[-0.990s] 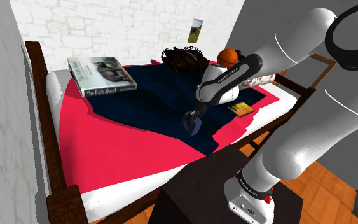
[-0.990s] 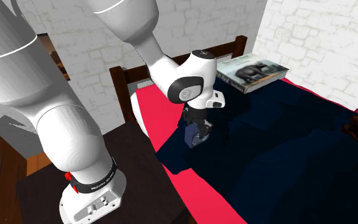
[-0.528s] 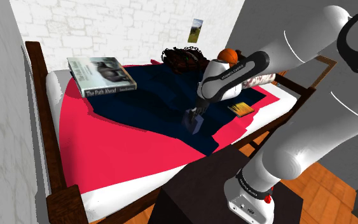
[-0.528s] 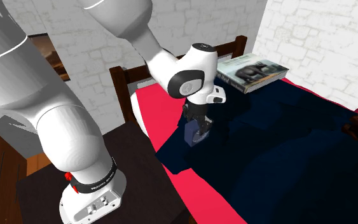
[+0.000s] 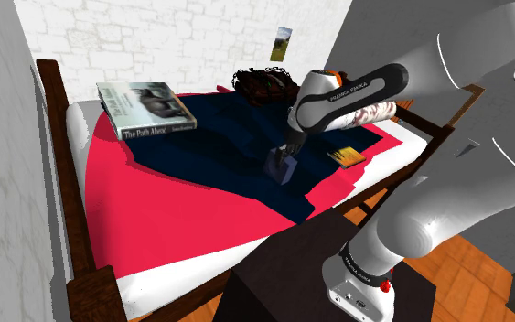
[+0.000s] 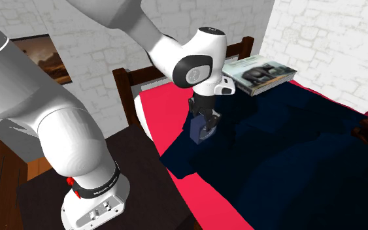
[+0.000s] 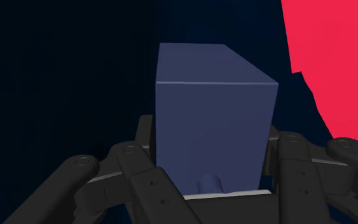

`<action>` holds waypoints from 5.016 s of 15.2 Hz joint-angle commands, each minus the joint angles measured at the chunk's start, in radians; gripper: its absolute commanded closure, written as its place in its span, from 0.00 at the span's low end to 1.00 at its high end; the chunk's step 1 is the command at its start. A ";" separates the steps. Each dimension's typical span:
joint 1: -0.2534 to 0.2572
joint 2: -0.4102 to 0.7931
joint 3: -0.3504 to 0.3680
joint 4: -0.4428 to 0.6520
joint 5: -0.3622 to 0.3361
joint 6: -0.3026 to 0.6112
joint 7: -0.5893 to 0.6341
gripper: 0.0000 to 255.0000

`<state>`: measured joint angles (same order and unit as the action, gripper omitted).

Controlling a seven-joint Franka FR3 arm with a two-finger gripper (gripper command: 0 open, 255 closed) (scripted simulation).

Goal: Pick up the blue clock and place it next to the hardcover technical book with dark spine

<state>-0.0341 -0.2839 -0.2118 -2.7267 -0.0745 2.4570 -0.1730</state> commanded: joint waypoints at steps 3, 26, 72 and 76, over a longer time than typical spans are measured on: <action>-0.003 -0.049 0.007 0.018 -0.006 -0.067 0.007 1.00; -0.079 -0.254 -0.061 0.127 -0.070 -0.375 -0.099 1.00; -0.251 0.402 -0.785 0.512 0.222 -0.189 -1.194 1.00; -0.272 0.457 -0.763 0.496 0.288 -0.145 -1.240 1.00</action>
<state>-0.2990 0.1555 -0.9821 -2.2296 0.1919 2.3011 -1.3981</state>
